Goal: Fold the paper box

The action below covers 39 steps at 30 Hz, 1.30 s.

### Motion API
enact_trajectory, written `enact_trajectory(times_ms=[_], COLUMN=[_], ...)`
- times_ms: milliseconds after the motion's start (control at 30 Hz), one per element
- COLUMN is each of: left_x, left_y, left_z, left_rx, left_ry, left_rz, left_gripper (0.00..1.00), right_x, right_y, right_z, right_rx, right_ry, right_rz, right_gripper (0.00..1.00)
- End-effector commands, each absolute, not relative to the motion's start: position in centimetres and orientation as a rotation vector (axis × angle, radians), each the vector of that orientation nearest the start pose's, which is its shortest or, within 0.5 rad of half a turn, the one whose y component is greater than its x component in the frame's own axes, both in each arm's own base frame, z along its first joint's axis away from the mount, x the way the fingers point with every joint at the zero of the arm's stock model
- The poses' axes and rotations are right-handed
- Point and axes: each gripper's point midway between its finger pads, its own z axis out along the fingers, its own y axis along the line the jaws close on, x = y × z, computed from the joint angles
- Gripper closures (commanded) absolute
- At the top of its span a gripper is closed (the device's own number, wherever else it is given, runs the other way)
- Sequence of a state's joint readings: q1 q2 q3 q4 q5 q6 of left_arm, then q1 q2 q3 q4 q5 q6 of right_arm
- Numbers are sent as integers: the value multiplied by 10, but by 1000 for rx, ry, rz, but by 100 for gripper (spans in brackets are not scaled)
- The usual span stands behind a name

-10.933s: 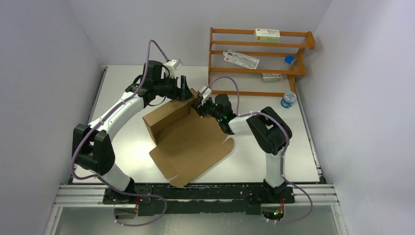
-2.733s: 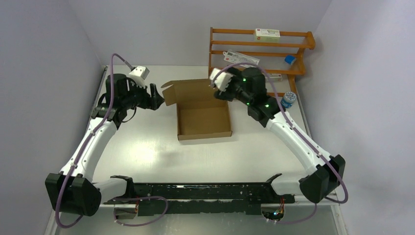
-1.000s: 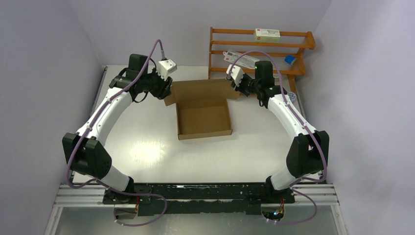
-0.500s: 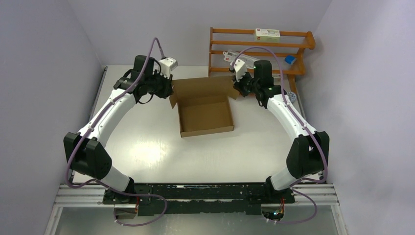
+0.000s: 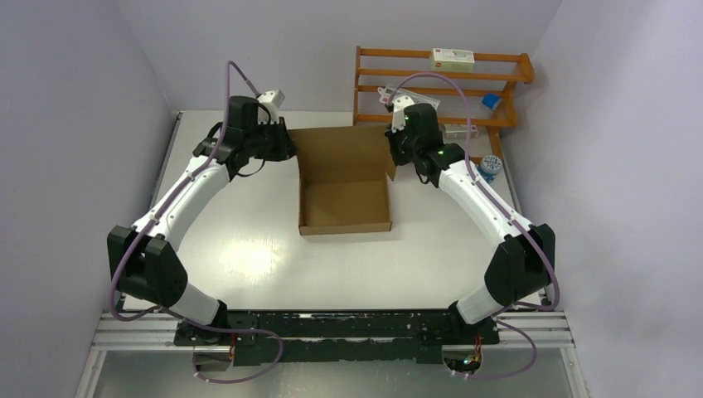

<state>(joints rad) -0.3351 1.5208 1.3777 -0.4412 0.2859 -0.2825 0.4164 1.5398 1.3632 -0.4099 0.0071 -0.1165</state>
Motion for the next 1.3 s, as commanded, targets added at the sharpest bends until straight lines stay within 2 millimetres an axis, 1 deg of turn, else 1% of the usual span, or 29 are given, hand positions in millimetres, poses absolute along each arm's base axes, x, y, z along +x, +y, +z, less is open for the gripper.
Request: enact_trajectory(times_ms=[0,67,200,267,500,633,733,833,900,1033,1133,1200,1267], left_x=[370,369,367,365,357,354,350,345,339,328,319,314,308], left_y=[-254,-257,-262,-263,-262,-265,-269,-270,-268,-261,-256,-254,-252], left_z=[273,272,270,265,245,241,236,229,222,210,202,199,195], left_rx=[269,267,264,268,290,305,333,363,390,418,432,439,448], left_ry=[2060,2066,2066,2072,2119,2117,2128,2137,2144,2172,2173,2175,2179], left_rz=[-981,-977,-986,-978,-959,-975,-977,-965,-960,-932,-922,-917,-908], left_gripper=[86,86,86,86,88,89,90,90,90,90,88,86,85], right_x=[400,397,399,402,402,403,403,400,394,378,366,360,355], right_y=[214,215,214,209,205,203,206,208,211,208,208,207,207], right_z=[236,240,244,242,223,222,222,210,198,178,173,172,174], right_rx=[-377,-357,-251,-165,91,188,174,164,130,88,52,31,7], right_ry=[2102,2095,2102,2112,2171,2175,2148,2135,2130,2129,2112,2100,2092], right_rz=[349,355,346,337,346,344,351,355,379,411,448,460,474], right_gripper=[100,100,100,100,100,100,100,100,100,100,100,92,87])
